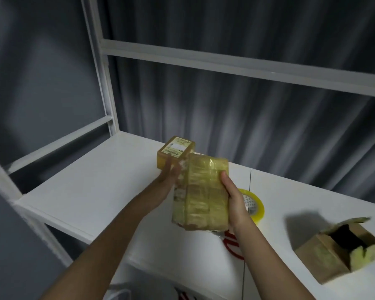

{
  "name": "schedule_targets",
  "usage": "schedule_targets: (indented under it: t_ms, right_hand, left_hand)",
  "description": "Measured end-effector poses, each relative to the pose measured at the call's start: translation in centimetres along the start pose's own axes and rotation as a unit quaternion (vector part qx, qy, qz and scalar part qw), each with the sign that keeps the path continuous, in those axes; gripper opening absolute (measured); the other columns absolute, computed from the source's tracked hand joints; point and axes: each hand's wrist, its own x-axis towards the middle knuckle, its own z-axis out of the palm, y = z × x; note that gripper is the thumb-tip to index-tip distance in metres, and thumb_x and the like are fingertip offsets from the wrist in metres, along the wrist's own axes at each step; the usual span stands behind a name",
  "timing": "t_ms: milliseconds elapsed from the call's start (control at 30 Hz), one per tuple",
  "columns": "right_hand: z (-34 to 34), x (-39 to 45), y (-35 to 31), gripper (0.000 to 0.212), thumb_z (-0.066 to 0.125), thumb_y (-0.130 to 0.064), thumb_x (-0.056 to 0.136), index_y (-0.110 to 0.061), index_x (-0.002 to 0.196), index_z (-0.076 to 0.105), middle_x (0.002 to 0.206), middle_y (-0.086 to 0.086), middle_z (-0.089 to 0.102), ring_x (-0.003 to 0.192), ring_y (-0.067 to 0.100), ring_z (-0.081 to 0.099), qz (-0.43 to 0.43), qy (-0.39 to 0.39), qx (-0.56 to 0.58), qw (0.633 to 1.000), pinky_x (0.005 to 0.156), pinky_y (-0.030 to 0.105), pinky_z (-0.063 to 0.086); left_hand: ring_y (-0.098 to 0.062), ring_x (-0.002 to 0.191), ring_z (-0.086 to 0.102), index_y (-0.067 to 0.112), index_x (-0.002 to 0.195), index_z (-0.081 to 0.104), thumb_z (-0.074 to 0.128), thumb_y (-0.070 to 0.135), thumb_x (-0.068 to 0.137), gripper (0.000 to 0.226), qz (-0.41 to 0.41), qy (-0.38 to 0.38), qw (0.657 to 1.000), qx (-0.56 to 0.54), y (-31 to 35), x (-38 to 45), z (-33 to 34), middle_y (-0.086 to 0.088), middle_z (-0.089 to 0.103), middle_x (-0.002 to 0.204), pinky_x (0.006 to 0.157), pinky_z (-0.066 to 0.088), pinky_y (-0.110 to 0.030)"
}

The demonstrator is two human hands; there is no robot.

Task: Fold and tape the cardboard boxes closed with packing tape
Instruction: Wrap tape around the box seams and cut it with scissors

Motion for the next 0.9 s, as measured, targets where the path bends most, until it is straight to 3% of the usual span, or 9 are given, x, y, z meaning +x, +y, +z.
schedule_targets:
  t_ms: [67,133,267,400,433,567,667,800,900]
  right_hand:
    - [0.5,0.4,0.0,0.051,0.05,-0.05,0.091,-0.012,0.123,0.063,0.119,0.016,0.066,0.104,0.03,0.066,-0.031,0.021,-0.075,0.996,0.083,0.043,0.055]
    - [0.8,0.5,-0.4,0.053,0.048,-0.052,0.094,-0.028,0.142,0.044,0.135,-0.002,0.056,0.121,0.017,0.055,-0.115,0.028,-0.241,0.963,0.099,0.035,0.045]
    - [1.0,0.8,-1.7,0.051,0.034,-0.045,0.1,-0.044,0.148,0.015,0.139,-0.024,0.032,0.132,0.003,0.034,-0.208,0.039,-0.444,0.871,0.104,0.02,0.031]
    - [1.2,1.3,-1.8,0.052,0.027,-0.023,0.1,-0.037,0.149,0.017,0.155,-0.017,-0.002,0.147,0.013,-0.003,-0.333,0.035,-0.662,0.67,0.115,0.029,0.013]
    - [1.3,1.4,-1.6,0.054,0.026,-0.024,0.097,-0.034,0.149,0.017,0.155,-0.017,-0.005,0.146,0.011,-0.011,-0.338,0.004,-0.678,0.653,0.116,0.029,0.006]
    - [0.8,0.3,0.2,0.054,0.03,-0.042,0.097,-0.024,0.148,0.027,0.156,-0.011,0.018,0.145,0.001,0.002,-0.272,-0.138,-0.683,0.663,0.118,0.024,-0.003]
    - [-0.9,-0.6,1.3,0.039,0.053,-0.038,0.093,-0.02,0.126,0.062,0.138,-0.016,0.049,0.132,0.001,0.04,-0.288,-0.05,-0.566,0.771,0.109,0.019,0.029]
    - [-1.7,-0.9,3.4,0.108,0.068,-0.068,0.064,-0.036,0.15,0.011,0.154,-0.017,0.008,0.142,0.002,0.012,-0.136,0.018,-0.563,0.815,0.111,0.023,0.025]
    - [-1.8,0.1,5.2,0.126,0.08,-0.06,0.059,-0.029,0.151,0.0,0.15,-0.013,0.008,0.138,0.01,0.017,-0.123,0.057,-0.603,0.786,0.106,0.023,0.029]
  left_hand:
    - [-0.012,0.11,0.052,0.034,0.149,0.016,0.021,0.067,0.084,0.073,-0.014,-0.049,0.997,-0.066,0.4,0.1,1.2,0.003,0.043,0.141,0.083,0.052,-0.024]
    - [-0.017,0.11,0.054,0.041,0.148,0.014,0.033,0.075,0.082,0.077,-0.028,-0.03,0.995,-0.093,0.2,0.4,1.3,-0.002,0.043,0.143,0.09,0.053,-0.034]
    - [-0.022,0.129,0.04,0.061,0.138,-0.008,0.054,0.091,0.046,0.115,-0.041,-0.072,0.989,-0.12,-0.9,1.2,0.8,0.008,0.024,0.15,0.099,0.044,-0.049]
    - [-0.024,0.129,0.043,0.058,0.14,-0.005,0.055,0.088,0.047,0.115,-0.026,-0.048,0.994,-0.096,-1.8,1.8,1.2,0.005,0.029,0.15,0.104,0.041,-0.049]
    - [-0.024,0.127,0.045,0.059,0.14,0.002,0.054,0.091,0.047,0.111,-0.022,-0.031,0.993,-0.112,-2.0,2.2,1.2,0.004,0.033,0.148,0.103,0.041,-0.05]
    - [-0.029,0.121,0.049,0.05,0.143,0.011,0.045,0.088,0.048,0.108,-0.076,0.062,0.985,-0.143,-2.7,3.1,0.2,0.0,0.042,0.142,0.101,0.043,-0.051]
    - [-0.029,0.12,0.049,0.041,0.145,0.01,0.039,0.078,0.077,0.083,-0.092,0.07,0.98,-0.161,-4.0,3.1,-0.4,-0.003,0.041,0.142,0.088,0.048,-0.042]
    - [-0.03,0.113,0.053,0.039,0.146,0.004,0.03,0.069,0.088,0.071,-0.131,0.075,0.973,-0.173,-5.7,3.1,0.1,-0.007,0.046,0.138,0.075,0.049,-0.038]
    - [-0.032,0.11,0.055,0.032,0.146,0.008,0.038,0.069,0.086,0.076,-0.181,0.083,0.958,-0.205,-7.0,3.0,1.1,-0.008,0.047,0.135,0.084,0.05,-0.047]
